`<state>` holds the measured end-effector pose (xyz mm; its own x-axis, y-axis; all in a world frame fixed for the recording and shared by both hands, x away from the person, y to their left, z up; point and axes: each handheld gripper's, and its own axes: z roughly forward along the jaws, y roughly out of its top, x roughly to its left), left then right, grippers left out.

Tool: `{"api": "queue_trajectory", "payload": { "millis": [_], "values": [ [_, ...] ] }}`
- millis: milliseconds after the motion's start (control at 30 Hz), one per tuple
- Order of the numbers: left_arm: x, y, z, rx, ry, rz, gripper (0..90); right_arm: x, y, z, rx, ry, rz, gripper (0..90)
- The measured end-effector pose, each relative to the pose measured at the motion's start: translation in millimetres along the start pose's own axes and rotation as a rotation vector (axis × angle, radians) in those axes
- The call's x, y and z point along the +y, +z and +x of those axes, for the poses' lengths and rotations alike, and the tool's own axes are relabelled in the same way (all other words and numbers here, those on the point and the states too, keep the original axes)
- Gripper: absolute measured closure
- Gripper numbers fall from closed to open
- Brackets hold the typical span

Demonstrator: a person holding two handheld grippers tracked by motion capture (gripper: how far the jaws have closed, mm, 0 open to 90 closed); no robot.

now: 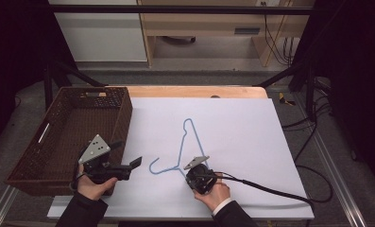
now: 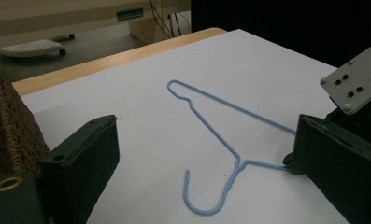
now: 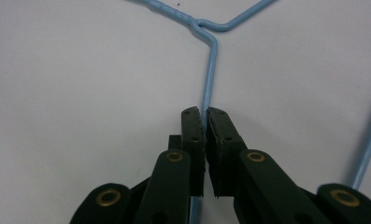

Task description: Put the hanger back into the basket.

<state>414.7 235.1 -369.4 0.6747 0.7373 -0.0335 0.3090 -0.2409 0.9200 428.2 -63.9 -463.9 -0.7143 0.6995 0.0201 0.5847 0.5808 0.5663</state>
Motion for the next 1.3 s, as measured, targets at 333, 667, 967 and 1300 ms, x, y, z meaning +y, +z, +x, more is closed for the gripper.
{"api": "queue_trajectory", "payload": {
  "millis": [333,667,967,1300],
  "values": [
    [0.5,1.1,-2.4,-0.001,0.005,0.003,7.0,-0.1,0.3,2.1,-0.007,0.032,0.012,86.3],
    [-0.6,4.7,-4.7,-0.01,0.005,0.013,7.0,-0.7,-0.6,0.2,0.002,0.089,0.004,87.6],
    [-1.8,8.2,-9.1,-0.024,0.01,0.022,7.0,1.5,-15.2,-11.4,0.054,0.137,-0.037,87.7],
    [-6.6,14.6,-16.2,-0.051,0.011,0.043,6.3,2.6,-36.4,-25.0,0.103,0.138,-0.111,87.7]
  ]
}}
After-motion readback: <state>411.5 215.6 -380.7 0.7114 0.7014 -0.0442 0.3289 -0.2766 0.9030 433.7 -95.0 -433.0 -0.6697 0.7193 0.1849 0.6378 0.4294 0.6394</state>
